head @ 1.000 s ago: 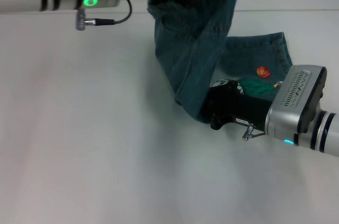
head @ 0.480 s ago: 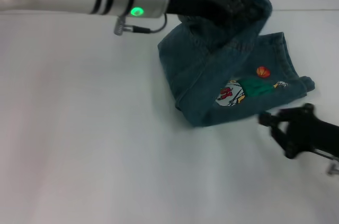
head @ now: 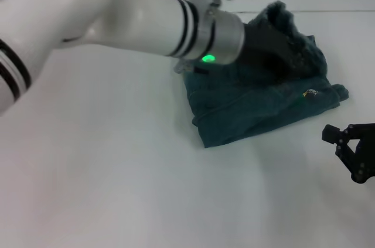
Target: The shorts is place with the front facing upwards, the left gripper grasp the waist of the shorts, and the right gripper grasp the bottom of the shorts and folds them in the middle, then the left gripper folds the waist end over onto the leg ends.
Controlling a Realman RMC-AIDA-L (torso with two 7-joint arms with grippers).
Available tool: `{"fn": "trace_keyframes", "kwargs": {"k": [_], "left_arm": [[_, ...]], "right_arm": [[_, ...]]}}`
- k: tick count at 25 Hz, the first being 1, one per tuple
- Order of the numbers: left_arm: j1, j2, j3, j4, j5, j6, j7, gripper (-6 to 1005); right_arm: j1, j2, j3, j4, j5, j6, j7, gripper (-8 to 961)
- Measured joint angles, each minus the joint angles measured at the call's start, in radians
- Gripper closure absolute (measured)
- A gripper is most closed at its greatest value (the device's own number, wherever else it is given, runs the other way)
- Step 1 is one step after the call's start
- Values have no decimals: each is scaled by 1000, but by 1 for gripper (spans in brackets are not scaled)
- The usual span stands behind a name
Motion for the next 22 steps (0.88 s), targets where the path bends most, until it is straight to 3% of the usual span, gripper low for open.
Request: {"fn": "trace_keyframes", "kwargs": {"k": [3,7,8,16,19,22], "left_arm": [[-12,0,139,-25,-49,-133,-1,882],[-19,0,249,-27,-88,-251,-1,878],[-23,0,254,-27,-90,-252,-1,877],[16,0,249,3,-94,-244,8,511],[63,0,225,40,-91,-213,29,382],[139,0,146,89,-105,-112,104,281]], "right_arm": [[7,5,-8,6,-1,21,0,932],[11,10,-10,7,-1,37,1,932],[13,10,-10,7,-1,38,2,932],[14,11,1,8,-1,54,6,932],[13,10,1,4,0,52,16,933],[12,-2,2,-4,1,43,56,933]]}}
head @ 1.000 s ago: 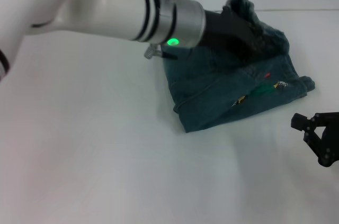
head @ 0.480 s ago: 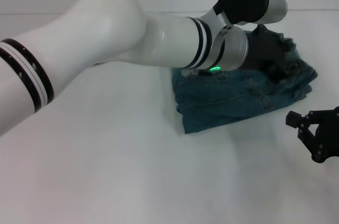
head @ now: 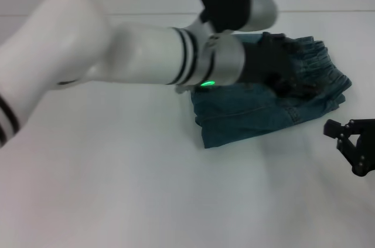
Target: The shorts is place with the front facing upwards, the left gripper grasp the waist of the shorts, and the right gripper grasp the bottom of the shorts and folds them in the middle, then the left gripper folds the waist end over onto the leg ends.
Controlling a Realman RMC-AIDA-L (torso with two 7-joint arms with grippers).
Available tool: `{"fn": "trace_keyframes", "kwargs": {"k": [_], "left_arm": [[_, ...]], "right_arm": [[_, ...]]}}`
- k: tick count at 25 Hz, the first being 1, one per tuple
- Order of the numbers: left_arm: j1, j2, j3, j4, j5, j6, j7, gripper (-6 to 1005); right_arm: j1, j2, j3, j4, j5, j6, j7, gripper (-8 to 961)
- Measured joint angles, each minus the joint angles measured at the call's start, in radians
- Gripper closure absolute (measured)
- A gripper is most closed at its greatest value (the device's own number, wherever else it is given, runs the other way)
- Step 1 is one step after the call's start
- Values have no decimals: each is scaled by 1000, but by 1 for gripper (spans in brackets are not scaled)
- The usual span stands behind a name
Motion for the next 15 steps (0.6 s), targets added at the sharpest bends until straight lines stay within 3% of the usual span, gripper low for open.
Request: {"fn": "trace_keyframes", "kwargs": {"k": [2,8,12,15], "left_arm": [[54,0,-53,25,-14,72,54,213],[253,0,-272,28,-143,334,309,145],[387,0,-405,7,-242,497,496,100],[459,0,-511,-24,-243,618,593,93]], "right_arm": [[0,-15,-4,-7,-4,-9,36,933],[-16,-47,-2,-78,-44,-100,116,932],[-23,-53,4,-149,-94,-153,189,927],[-24,-45,8,-204,-138,-173,237,901]]}}
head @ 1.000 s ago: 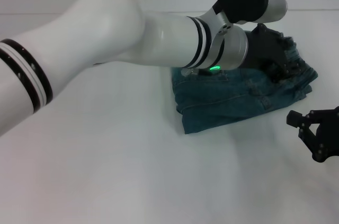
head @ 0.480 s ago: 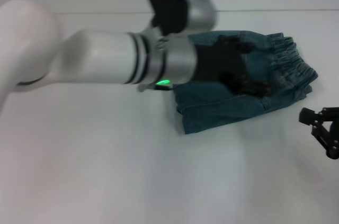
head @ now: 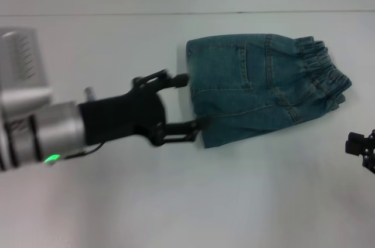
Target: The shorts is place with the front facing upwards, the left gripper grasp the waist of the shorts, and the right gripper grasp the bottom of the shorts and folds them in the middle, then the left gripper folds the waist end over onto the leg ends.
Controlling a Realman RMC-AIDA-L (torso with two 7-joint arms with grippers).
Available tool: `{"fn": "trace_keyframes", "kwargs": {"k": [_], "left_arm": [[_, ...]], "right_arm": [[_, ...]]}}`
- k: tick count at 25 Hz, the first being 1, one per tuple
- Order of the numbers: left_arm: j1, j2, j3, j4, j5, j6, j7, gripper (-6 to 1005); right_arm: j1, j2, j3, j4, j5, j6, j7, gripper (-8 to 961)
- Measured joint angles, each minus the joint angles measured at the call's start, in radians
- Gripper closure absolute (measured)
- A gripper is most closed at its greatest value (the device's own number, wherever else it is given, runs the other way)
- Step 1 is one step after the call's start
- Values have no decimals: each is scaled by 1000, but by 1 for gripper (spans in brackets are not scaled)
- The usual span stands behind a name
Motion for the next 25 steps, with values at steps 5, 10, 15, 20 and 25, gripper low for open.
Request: {"fn": "trace_keyframes", "kwargs": {"k": [5,10,15,20,25], "left_arm": [[28,15,-315,-176,107,240,151,95],[58,32,-563,-245,293,411,217,95],[91,35,-695,-242,406,460,215,95],[111,32,-721,-242,435,469,220,95],[97,34,-718,-247,471,484,219,95]], "right_arm": [[-1,8,4,-43,-57,-51,21,840],[2,-5,5,-56,-93,-127,22,664],[-2,-3,10,-82,-111,-149,23,437],[-2,5,26,-87,-128,-139,23,281],[-6,9,31,-87,-135,-137,13,222]]}}
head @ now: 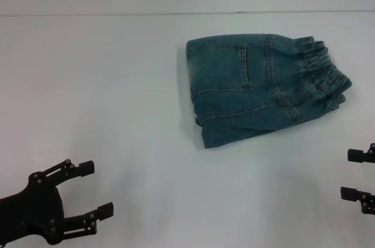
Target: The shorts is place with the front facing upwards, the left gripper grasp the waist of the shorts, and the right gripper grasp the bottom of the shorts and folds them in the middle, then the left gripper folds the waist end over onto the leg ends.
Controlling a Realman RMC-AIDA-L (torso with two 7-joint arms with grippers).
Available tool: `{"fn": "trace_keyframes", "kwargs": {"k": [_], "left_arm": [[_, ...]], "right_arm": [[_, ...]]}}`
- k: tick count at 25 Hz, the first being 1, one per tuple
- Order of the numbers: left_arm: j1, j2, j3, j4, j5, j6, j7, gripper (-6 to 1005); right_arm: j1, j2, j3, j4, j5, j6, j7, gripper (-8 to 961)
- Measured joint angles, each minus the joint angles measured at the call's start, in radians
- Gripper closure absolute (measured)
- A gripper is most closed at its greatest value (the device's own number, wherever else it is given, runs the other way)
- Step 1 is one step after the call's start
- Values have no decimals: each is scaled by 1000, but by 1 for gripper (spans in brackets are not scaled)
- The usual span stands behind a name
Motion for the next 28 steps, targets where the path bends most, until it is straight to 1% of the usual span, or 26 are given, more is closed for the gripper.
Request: {"fn": "trace_keyframes", "kwargs": {"k": [7,28], "left_arm": [[-7,1,5,2,10,38,-1,95],[-16,2,0,2,42,34,-7,95]], "right_arm": [[1,0,0,0,0,-4,-8,221],[14,0,-12,11,-22,4,-14,222]]}}
